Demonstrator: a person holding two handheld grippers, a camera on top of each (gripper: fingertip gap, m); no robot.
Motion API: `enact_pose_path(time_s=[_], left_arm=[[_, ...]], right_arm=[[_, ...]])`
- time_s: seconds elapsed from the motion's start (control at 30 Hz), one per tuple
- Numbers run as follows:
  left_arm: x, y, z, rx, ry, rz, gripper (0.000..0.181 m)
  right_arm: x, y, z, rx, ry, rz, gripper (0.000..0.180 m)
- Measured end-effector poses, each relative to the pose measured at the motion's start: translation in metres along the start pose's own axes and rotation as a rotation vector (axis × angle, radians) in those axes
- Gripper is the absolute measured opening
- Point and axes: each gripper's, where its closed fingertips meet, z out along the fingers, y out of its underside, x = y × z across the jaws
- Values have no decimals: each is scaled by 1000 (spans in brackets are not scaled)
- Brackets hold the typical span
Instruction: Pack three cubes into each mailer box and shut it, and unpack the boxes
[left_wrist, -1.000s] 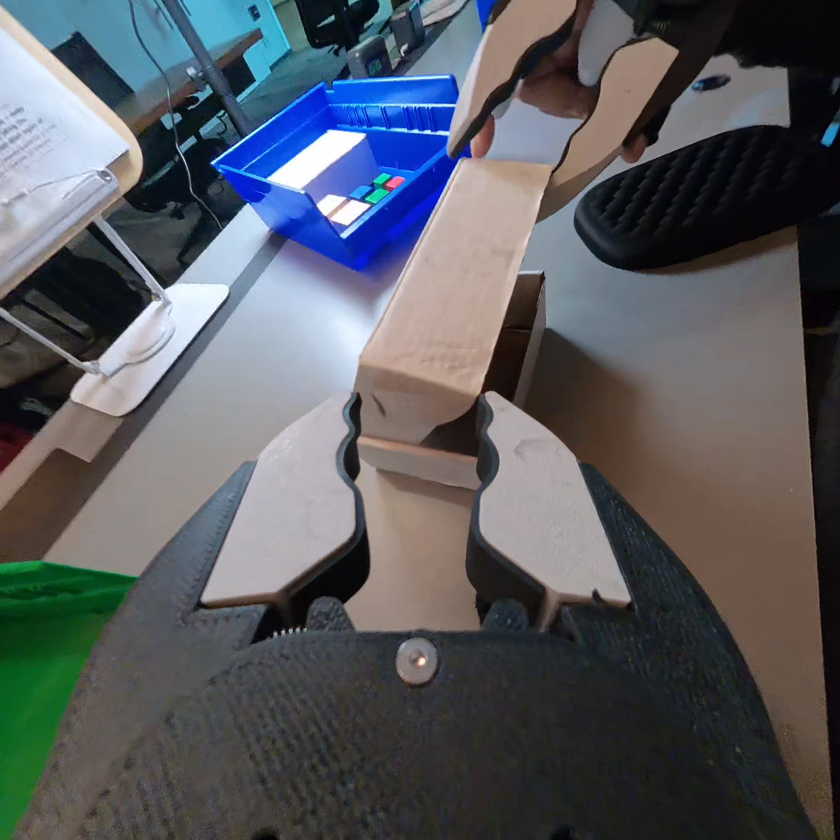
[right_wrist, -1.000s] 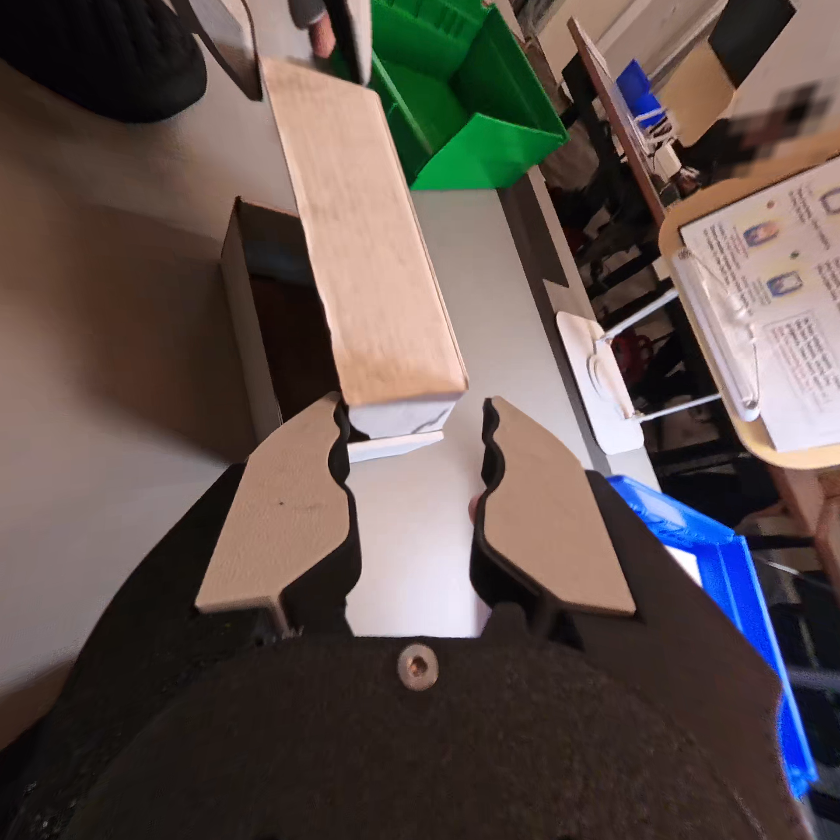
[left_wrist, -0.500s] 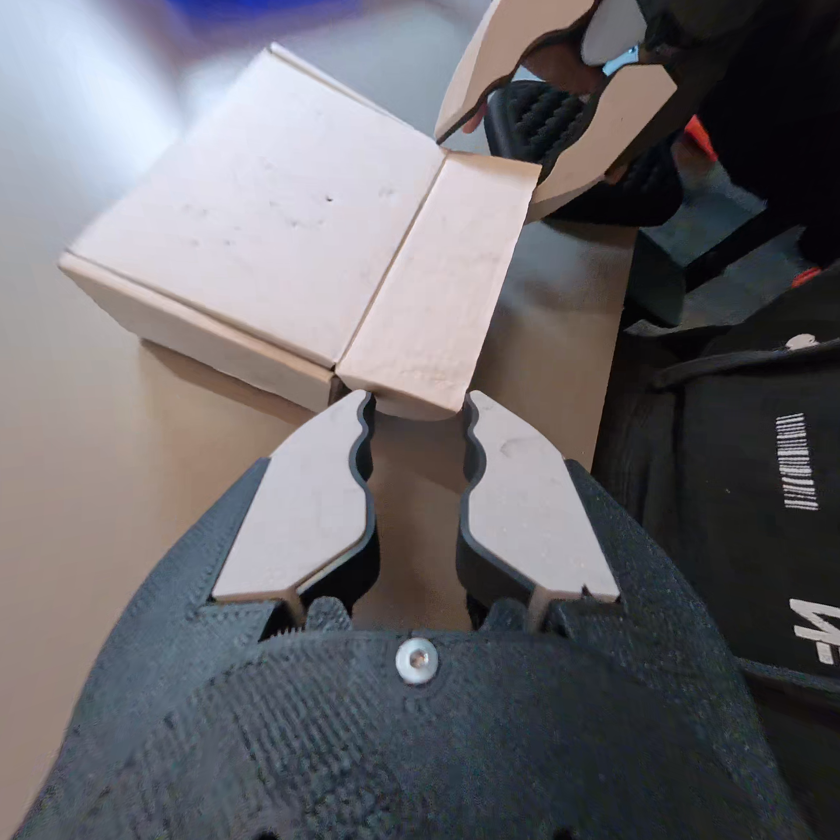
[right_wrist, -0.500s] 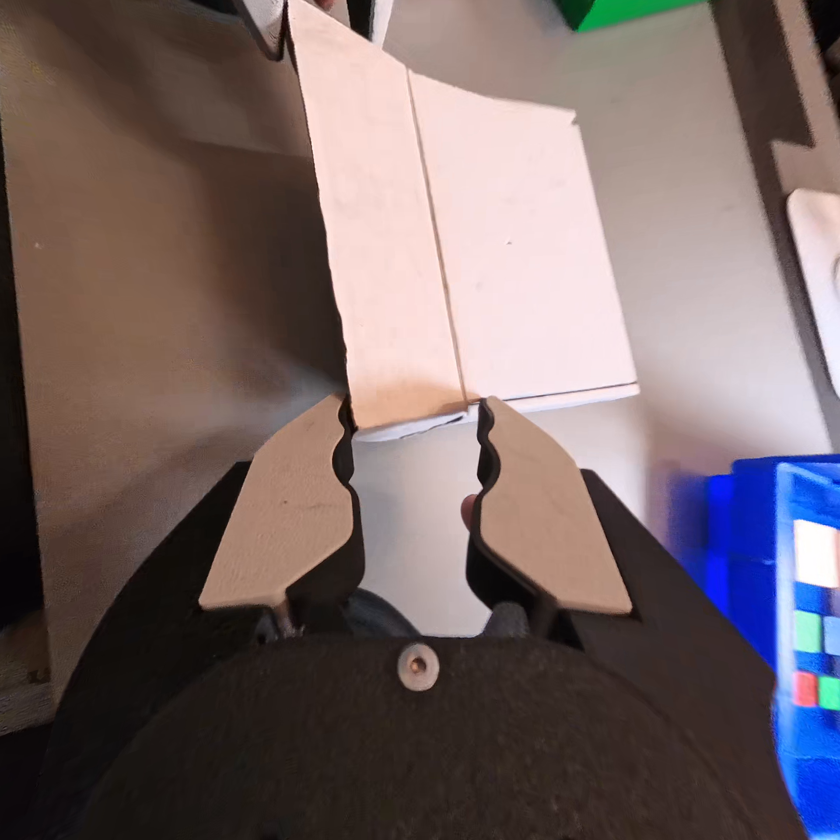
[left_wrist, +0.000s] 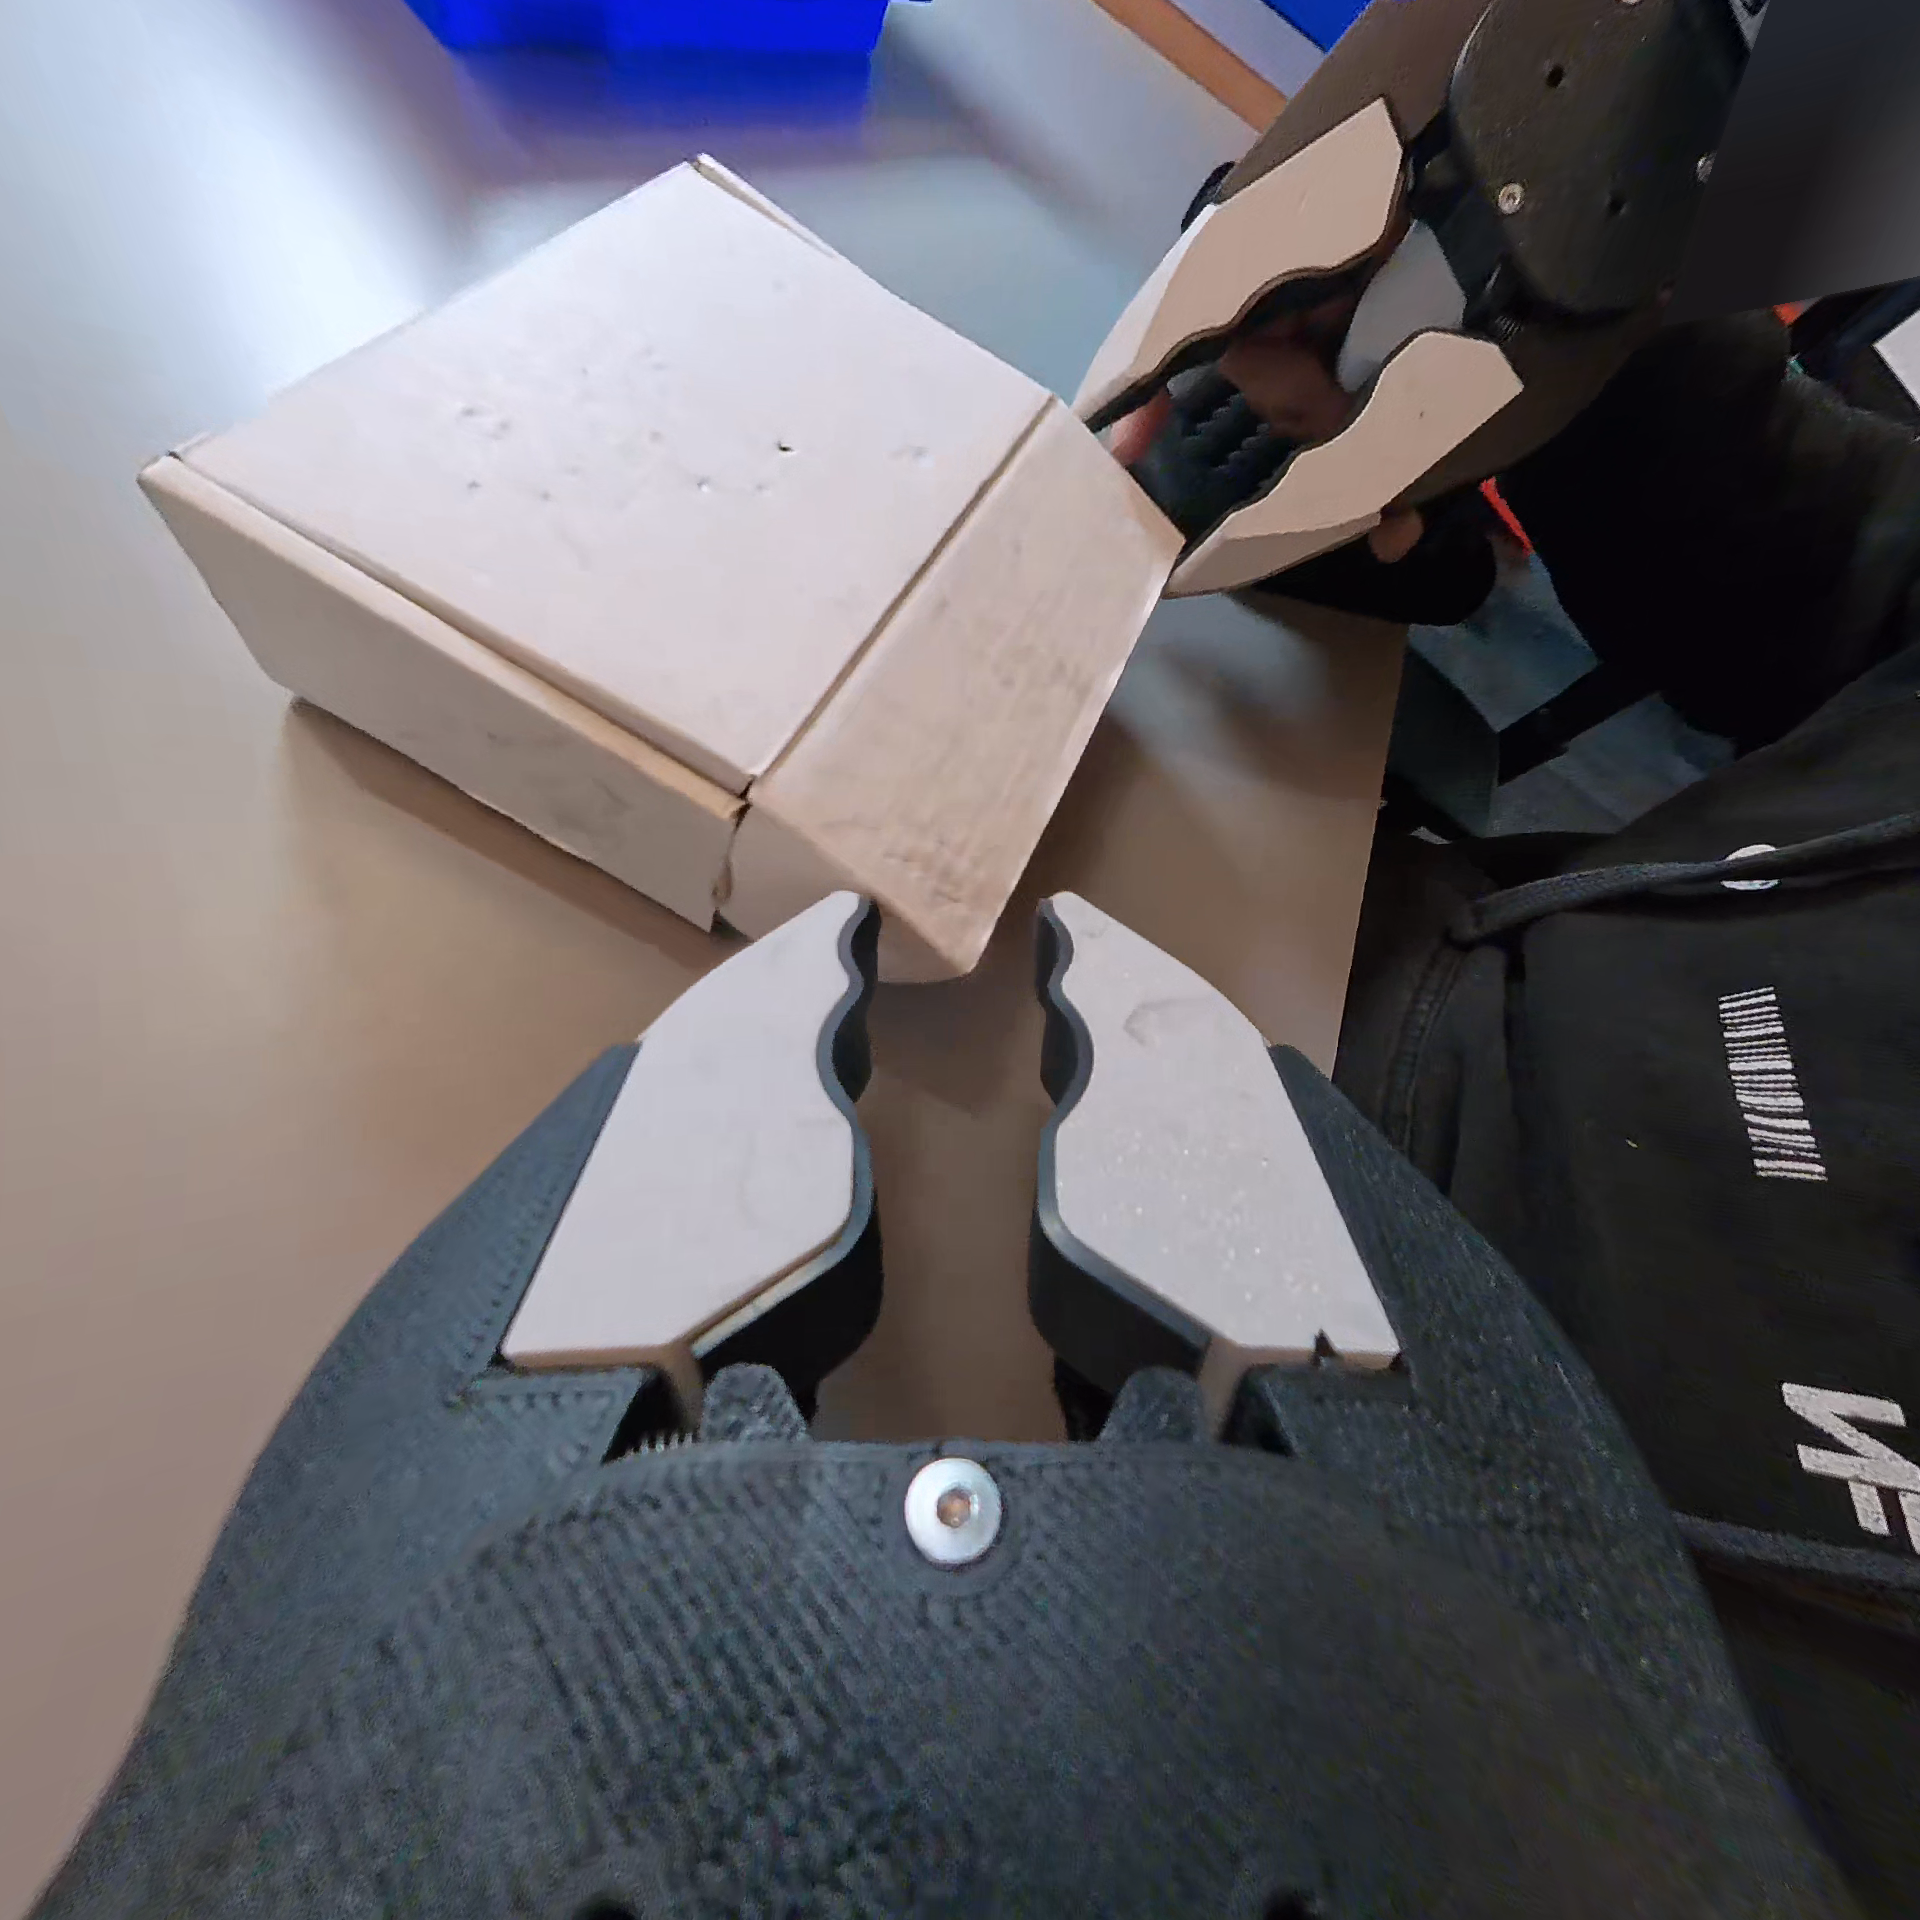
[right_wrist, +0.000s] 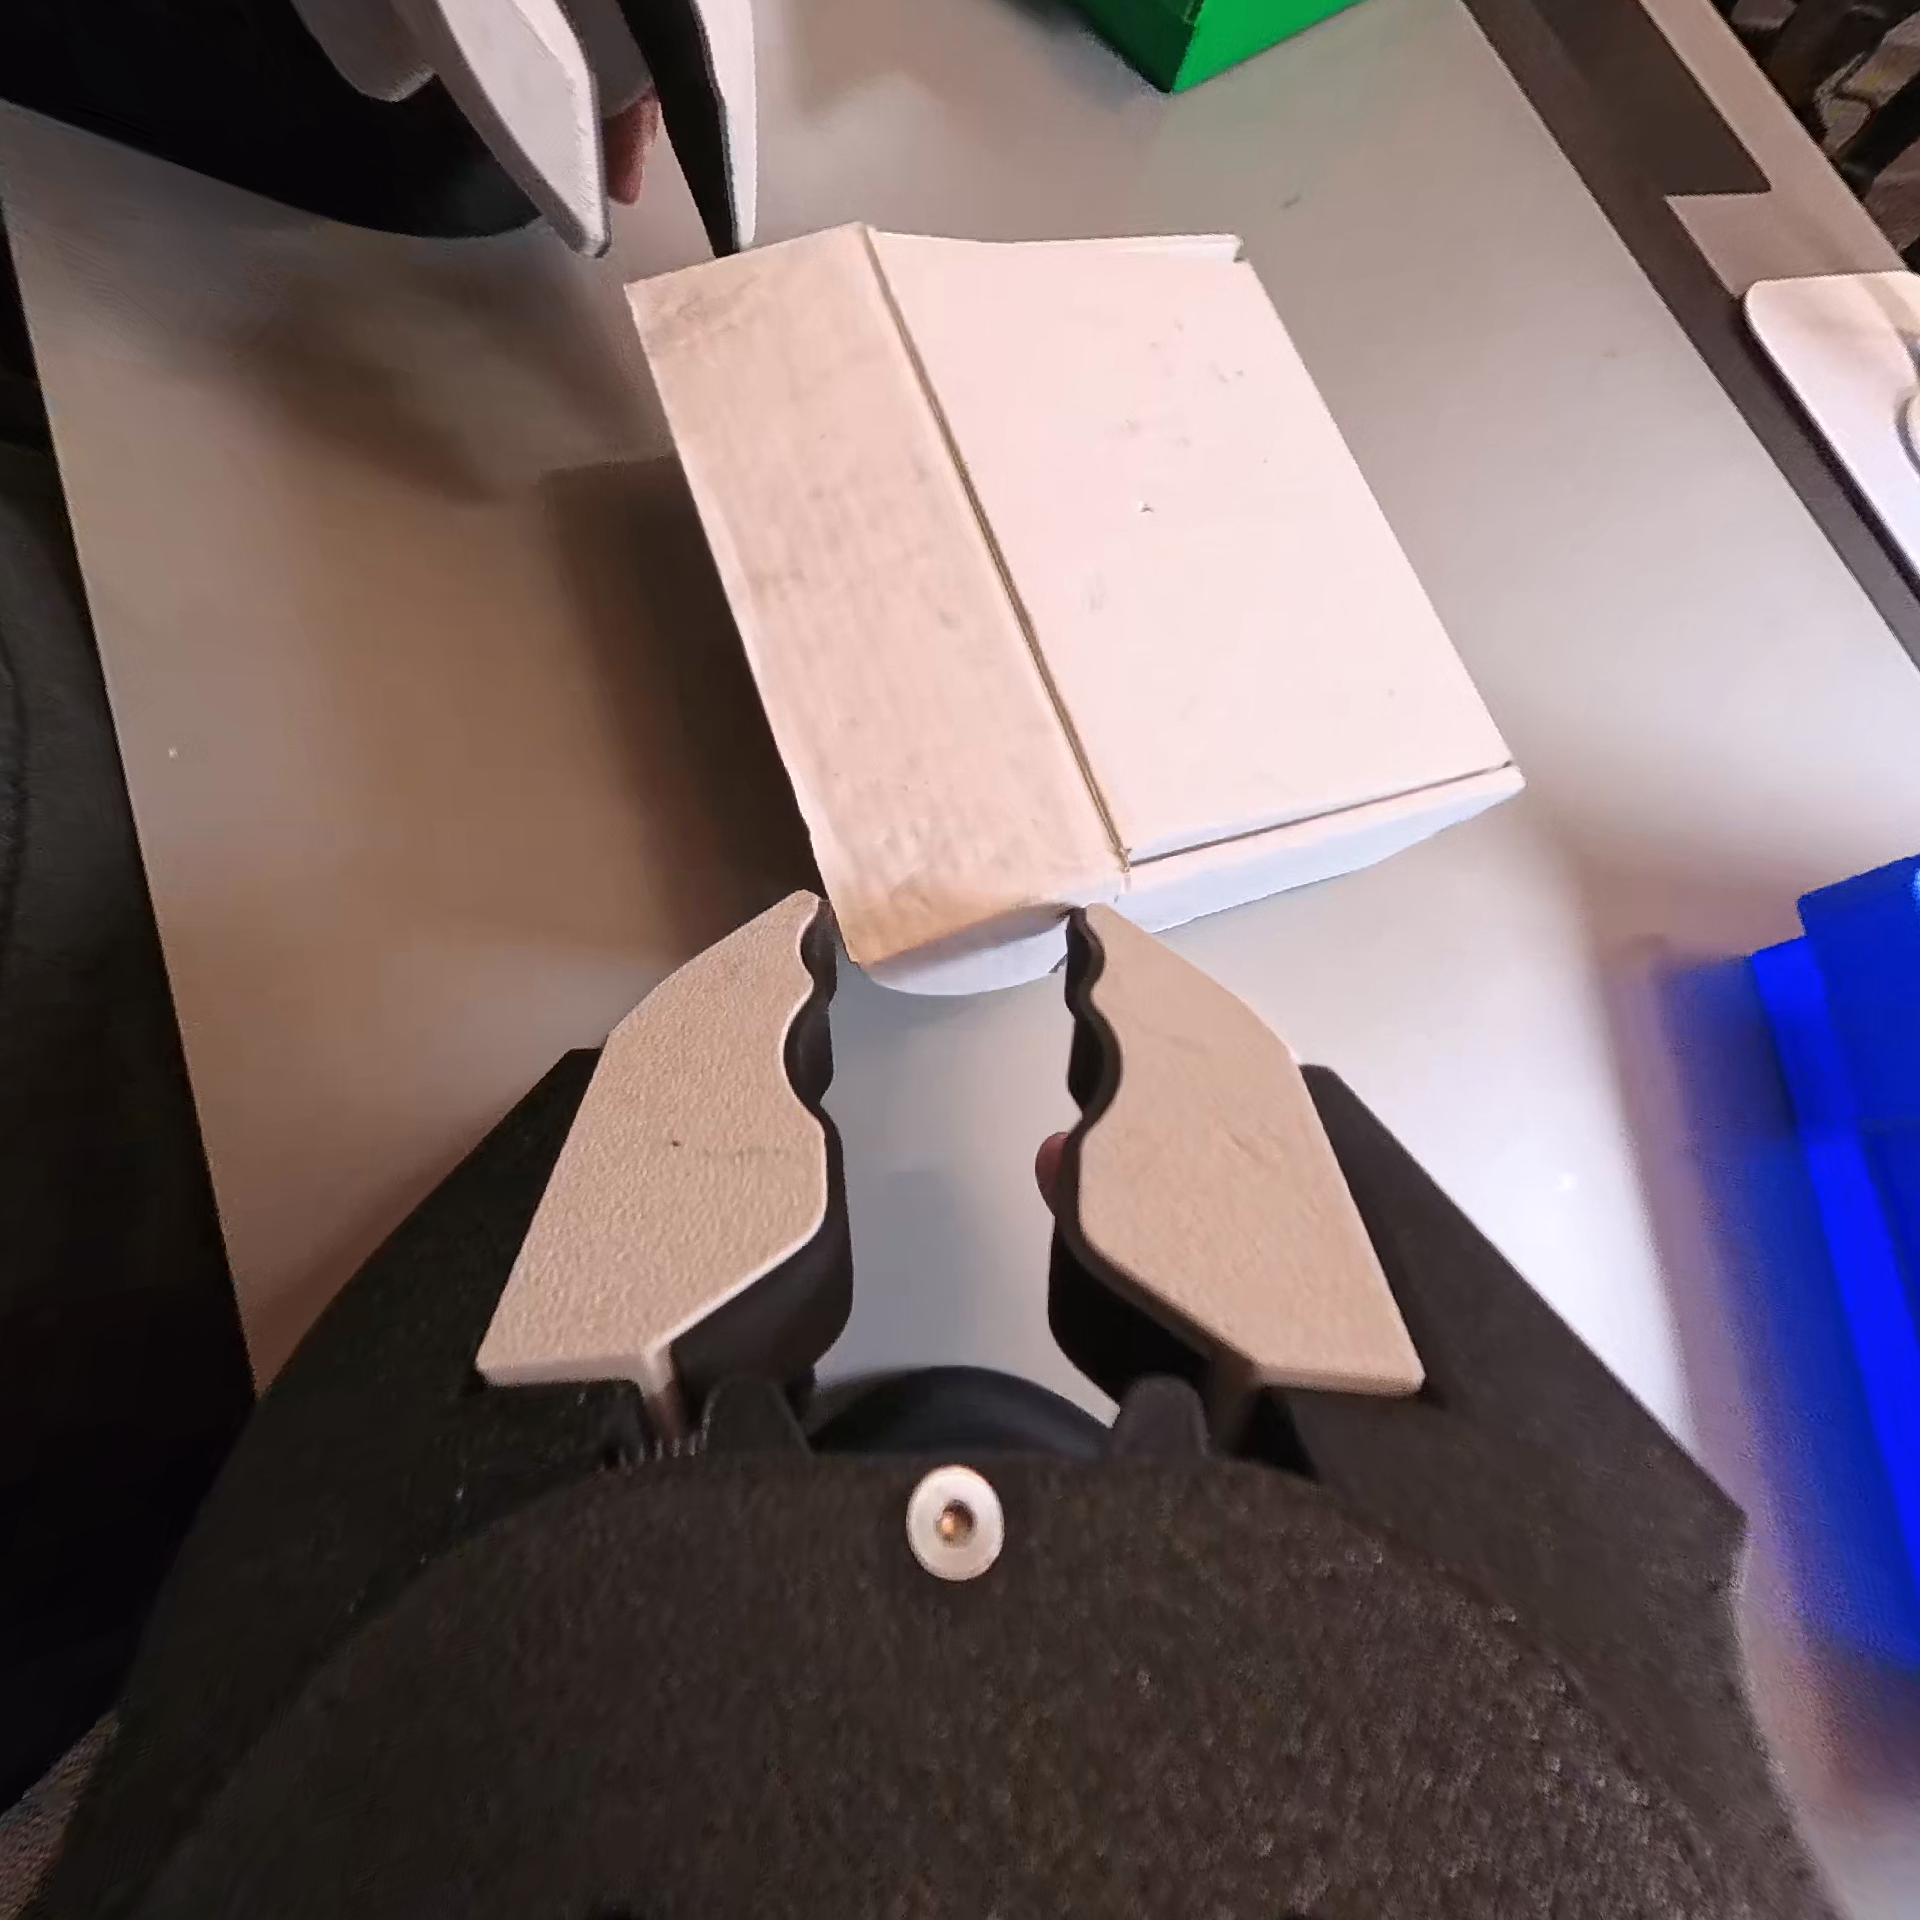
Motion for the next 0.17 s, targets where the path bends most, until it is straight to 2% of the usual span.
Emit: enact_pose_path(time_s=[0.03, 0.17], left_arm=[[-1, 0, 1, -2, -11, 1, 29], [-4, 0, 3, 10, -54, 13, 27]], right_arm=[[0, 0, 1, -5, 12, -3, 42], [-1, 1, 2, -15, 17, 4, 42]])
